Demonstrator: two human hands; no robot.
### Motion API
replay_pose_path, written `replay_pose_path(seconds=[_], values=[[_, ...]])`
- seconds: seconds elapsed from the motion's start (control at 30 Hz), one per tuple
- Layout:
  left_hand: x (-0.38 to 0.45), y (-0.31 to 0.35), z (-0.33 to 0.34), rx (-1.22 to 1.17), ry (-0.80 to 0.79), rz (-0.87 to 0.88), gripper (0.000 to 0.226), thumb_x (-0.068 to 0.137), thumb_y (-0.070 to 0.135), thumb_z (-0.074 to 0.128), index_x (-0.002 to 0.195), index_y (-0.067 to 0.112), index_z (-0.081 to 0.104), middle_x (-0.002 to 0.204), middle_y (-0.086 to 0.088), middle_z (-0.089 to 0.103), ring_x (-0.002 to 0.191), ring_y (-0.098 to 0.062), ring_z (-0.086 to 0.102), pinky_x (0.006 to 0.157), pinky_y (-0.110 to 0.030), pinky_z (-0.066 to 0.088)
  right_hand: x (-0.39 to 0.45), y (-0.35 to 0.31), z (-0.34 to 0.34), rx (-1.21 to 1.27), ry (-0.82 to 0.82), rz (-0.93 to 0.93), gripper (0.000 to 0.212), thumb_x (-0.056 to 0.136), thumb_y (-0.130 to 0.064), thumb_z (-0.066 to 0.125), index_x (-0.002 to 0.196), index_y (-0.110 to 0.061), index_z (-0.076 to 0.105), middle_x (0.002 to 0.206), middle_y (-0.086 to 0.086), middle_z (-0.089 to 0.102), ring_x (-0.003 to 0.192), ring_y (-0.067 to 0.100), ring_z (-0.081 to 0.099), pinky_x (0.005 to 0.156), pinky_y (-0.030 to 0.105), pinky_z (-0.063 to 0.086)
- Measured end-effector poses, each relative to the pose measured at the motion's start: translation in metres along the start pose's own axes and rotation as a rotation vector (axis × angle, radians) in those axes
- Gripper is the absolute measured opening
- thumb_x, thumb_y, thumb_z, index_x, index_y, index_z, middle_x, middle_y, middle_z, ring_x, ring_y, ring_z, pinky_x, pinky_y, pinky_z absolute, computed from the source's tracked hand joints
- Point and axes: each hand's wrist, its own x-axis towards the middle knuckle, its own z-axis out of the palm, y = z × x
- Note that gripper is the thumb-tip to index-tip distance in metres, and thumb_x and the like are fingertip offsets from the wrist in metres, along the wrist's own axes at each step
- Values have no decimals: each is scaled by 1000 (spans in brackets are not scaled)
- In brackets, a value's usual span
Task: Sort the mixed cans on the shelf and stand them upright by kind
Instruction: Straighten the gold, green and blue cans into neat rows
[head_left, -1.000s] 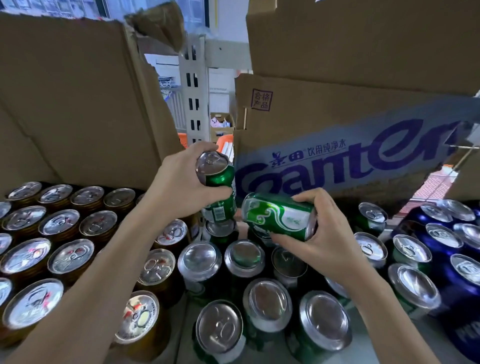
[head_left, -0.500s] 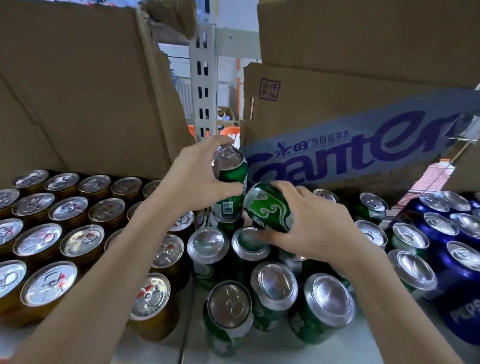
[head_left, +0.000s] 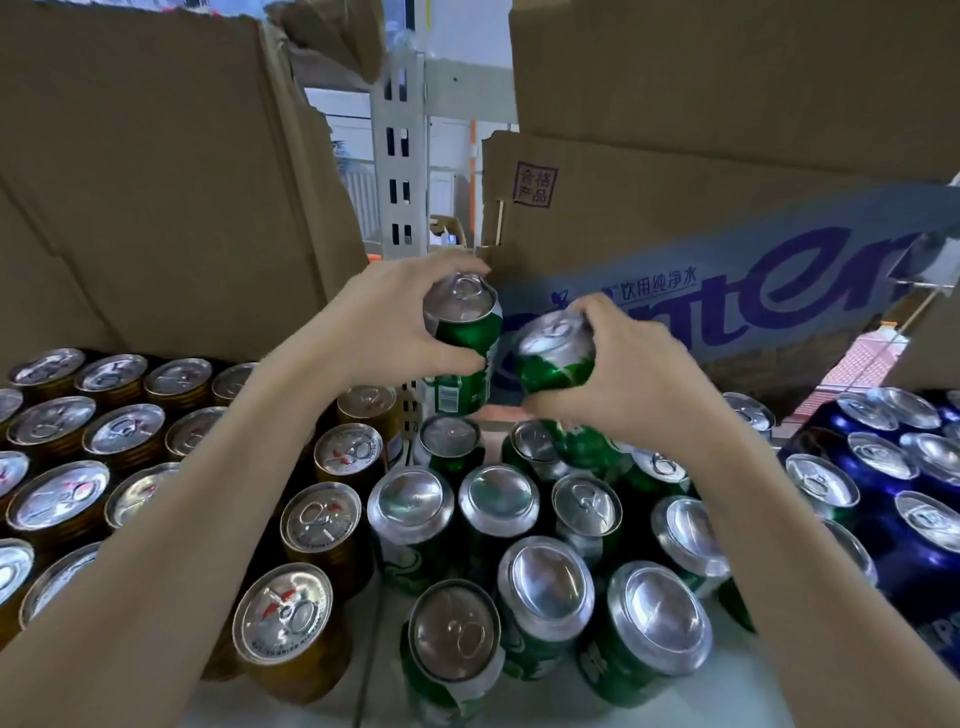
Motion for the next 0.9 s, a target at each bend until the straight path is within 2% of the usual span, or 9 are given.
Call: replay_pose_path(seconds=[0.07, 0.17, 0.23, 0.37, 0.5, 0.63, 0.77, 0.9], values=[[12, 3, -7, 105, -67, 41, 70, 66, 32, 80, 128, 35, 47, 110, 7, 60, 97, -14, 55, 89, -33, 46, 8, 5, -9, 107, 67, -13, 70, 64, -49, 76, 119, -29, 38, 97, -7, 58, 88, 16, 57, 71, 34, 49], [32, 4, -14, 252, -211, 94, 70, 70, 27, 79, 130, 30, 43, 114, 10, 50, 99, -12, 47, 82, -26, 38, 22, 15, -14, 229, 122, -37, 66, 65, -39, 80, 118, -28, 42, 98, -10, 58, 86, 8, 56, 64, 21, 43], [45, 1, -12, 326, -299, 108, 72, 71, 25, 79, 132, 29, 40, 117, 8, 45, 99, -12, 43, 82, -24, 36, 32, 22, -11, 256, 153, -50, 69, 63, -37, 81, 121, -27, 45, 109, -6, 53, 96, 12, 51, 68, 22, 38], [58, -10, 3, 530, -392, 95, 76, 74, 21, 78, 137, 33, 36, 125, -5, 38, 107, -25, 49, 87, -38, 48, 46, 33, 7, 308, 160, 11, 78, 64, -33, 81, 131, -24, 44, 119, -3, 44, 104, 13, 43, 79, 24, 33], [58, -21, 26, 618, -472, 102, 76, 77, 21, 74, 140, 32, 33, 122, -6, 40, 101, -25, 52, 80, -35, 48, 53, 39, 28, 297, 110, 39, 70, 63, -28, 82, 125, -20, 50, 114, -2, 55, 104, 17, 51, 77, 25, 37], [53, -34, 49, 653, -476, 138, 67, 83, 10, 64, 141, 28, 36, 126, -7, 39, 111, -27, 49, 82, -28, 41, 59, 40, 47, 239, -24, 76, 70, 66, -24, 79, 126, -14, 43, 108, 0, 52, 96, 15, 45, 72, 24, 35], [46, -45, 61, 677, -481, 126, 68, 86, 1, 54, 144, 28, 31, 132, -9, 34, 119, -30, 44, 92, -39, 45, 65, 35, 69, 178, -113, 72, 68, 66, -23, 79, 123, -13, 44, 122, 8, 41, 95, 20, 42, 75, 25, 35], [42, -46, 72, 737, -470, 125, 63, 90, 3, 48, 145, 27, 29, 132, -10, 33, 120, -30, 41, 88, -39, 46, 70, 36, 82, 144, -143, 97, 60, 68, -23, 77, 119, -13, 46, 121, 9, 43, 94, 19, 40, 73, 23, 31]])
